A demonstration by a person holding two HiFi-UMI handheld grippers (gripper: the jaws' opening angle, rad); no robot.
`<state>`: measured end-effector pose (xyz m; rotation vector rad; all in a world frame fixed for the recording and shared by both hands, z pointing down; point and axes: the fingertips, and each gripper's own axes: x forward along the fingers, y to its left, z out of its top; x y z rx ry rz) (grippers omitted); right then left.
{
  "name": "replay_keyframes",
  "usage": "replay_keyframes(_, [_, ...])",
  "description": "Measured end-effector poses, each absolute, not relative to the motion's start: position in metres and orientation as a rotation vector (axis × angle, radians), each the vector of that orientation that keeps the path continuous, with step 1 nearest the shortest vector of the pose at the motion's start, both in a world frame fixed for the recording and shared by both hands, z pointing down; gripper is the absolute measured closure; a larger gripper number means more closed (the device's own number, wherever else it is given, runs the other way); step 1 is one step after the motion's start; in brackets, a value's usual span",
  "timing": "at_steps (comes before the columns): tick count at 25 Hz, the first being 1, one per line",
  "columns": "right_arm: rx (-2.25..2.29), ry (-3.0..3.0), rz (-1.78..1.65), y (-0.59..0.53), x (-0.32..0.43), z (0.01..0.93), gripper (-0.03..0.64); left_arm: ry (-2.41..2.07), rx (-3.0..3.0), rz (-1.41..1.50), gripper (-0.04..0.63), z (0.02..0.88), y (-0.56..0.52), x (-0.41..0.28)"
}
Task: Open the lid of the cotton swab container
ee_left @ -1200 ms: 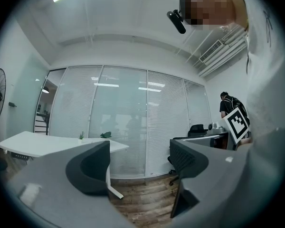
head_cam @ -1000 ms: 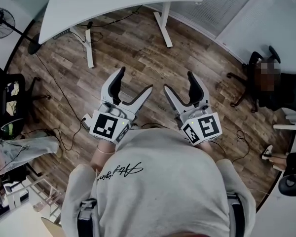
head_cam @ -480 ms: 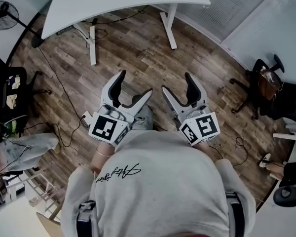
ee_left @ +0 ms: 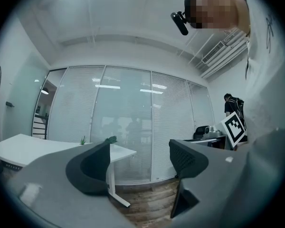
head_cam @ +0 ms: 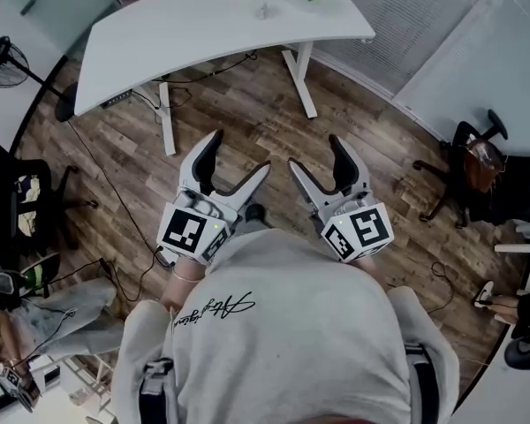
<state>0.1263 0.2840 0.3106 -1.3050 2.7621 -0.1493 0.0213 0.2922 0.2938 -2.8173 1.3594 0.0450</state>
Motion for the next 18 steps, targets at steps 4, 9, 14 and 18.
replay_keyframes(4, [-1.330,2.742,-0.161,0.253,0.115,0.308,0.268,1.343,-2.842,0.048,0.216,0.295,0.259,0.012])
replay_keyframes(9, [-1.338,2.757,-0.180,0.225,0.098,0.311,0.268,1.337,-2.864,0.073,0.216,0.296,0.232,-0.003])
replay_keyframes(14, [-1.346,2.751,-0.185,0.196,0.083,0.311,0.268,1.345,-2.866,0.081,0.216,0.296,0.201,-0.021])
replay_keyframes(18, [-1.348,2.744,-0.180,0.173,0.070,0.311,0.268,1.330,-2.858,0.077,0.216,0.297,0.181,-0.034])
